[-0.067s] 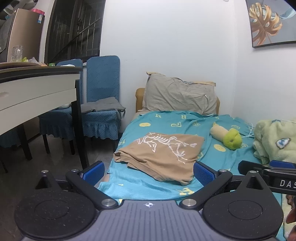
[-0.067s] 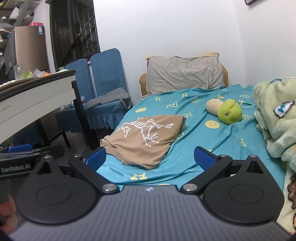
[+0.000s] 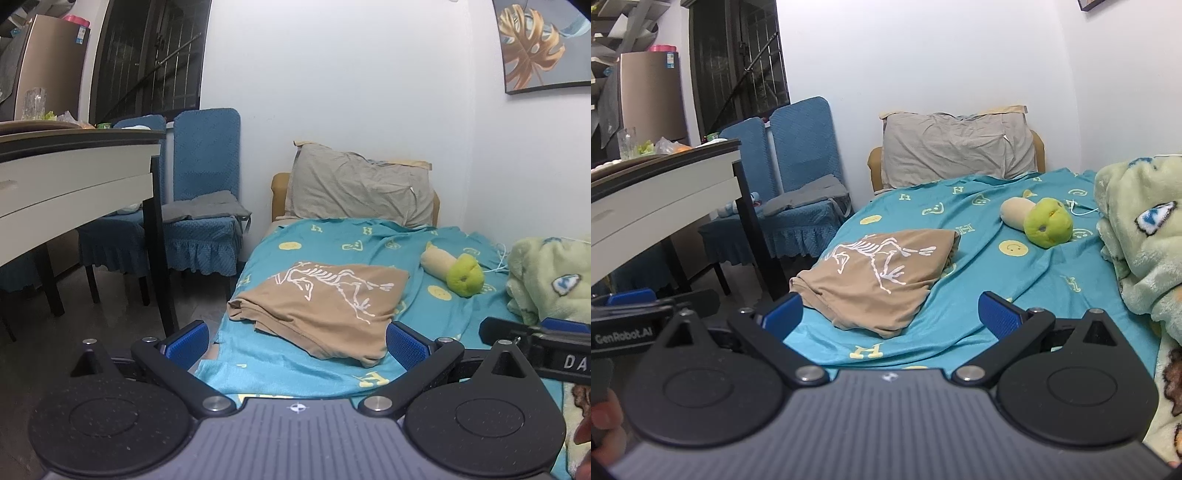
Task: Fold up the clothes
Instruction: 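Move both tools toward the crumpled tan T-shirt on the bed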
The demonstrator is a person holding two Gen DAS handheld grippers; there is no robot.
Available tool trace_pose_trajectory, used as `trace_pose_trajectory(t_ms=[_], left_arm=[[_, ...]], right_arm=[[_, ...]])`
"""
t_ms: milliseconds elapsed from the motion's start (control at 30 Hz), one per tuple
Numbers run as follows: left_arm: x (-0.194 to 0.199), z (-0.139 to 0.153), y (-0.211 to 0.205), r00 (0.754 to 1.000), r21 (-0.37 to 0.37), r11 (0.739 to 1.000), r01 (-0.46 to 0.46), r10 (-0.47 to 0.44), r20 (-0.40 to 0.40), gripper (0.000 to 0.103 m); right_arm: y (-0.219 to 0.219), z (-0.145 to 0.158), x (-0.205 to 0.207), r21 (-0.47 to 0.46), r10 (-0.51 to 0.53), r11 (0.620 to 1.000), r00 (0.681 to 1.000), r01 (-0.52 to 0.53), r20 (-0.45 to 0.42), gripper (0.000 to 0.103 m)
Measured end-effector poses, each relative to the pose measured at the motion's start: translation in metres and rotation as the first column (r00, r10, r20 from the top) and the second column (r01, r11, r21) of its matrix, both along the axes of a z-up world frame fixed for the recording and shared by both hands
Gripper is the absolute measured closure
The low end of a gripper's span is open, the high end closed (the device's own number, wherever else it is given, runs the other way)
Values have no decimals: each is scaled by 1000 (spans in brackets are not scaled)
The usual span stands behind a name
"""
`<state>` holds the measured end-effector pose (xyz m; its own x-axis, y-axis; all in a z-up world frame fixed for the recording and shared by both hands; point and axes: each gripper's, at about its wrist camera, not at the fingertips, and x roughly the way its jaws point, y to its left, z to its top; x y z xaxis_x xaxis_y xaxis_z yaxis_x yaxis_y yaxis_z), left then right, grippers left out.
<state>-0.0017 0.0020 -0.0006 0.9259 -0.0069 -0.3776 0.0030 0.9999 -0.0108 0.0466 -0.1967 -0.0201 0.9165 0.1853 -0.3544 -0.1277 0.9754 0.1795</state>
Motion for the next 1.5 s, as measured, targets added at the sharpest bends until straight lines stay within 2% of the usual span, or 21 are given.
trace_pose_trajectory(t_ms=[167, 233, 333, 633, 967, 1100, 1167, 1300, 1500], left_arm=[[-4, -1, 4, 1000, -11, 1000, 4, -4, -11, 0], [4, -1, 5, 1000, -4, 1000, 4, -4, -31, 0], [1, -5, -3, 1000, 20, 1000, 3, -2, -14, 0], [2, -3, 2, 1000, -2, 1000, 1, -1, -12, 0], [0, -4, 2, 1000, 8, 1000, 3, -3, -5, 0], [-2, -5, 1, 1000, 5, 1000, 10, -10, -2, 0], [-2, -5, 1, 1000, 1, 1000, 15, -15, -1, 0], [-2, -5, 1, 1000, -3, 1000, 10, -10, 5, 0], [-6, 11, 1, 999, -10, 1000, 16, -16, 28, 0]], right_arm=[[12, -7, -4, 24, 3, 1000, 1000, -3, 9, 0], [5, -3, -6, 33, 6, 999, 1000, -7, 8, 0], [-4, 5, -6, 38, 8, 999, 1000, -8, 1, 0], [-5, 7, -5, 23, -1, 1000, 1000, 1, 6, 0], [-2, 8, -2, 26, 9, 1000, 1000, -9, 13, 0], [3, 4, -4, -9, -27, 1000, 999, 27, 19, 0], [3, 4, -5, -25, -81, 996, 996, 82, 33, 0], [-3, 3, -5, 16, -119, 993, 992, 119, 42, 0], [-4, -6, -2, 69, -105, 992, 994, 104, 10, 3]])
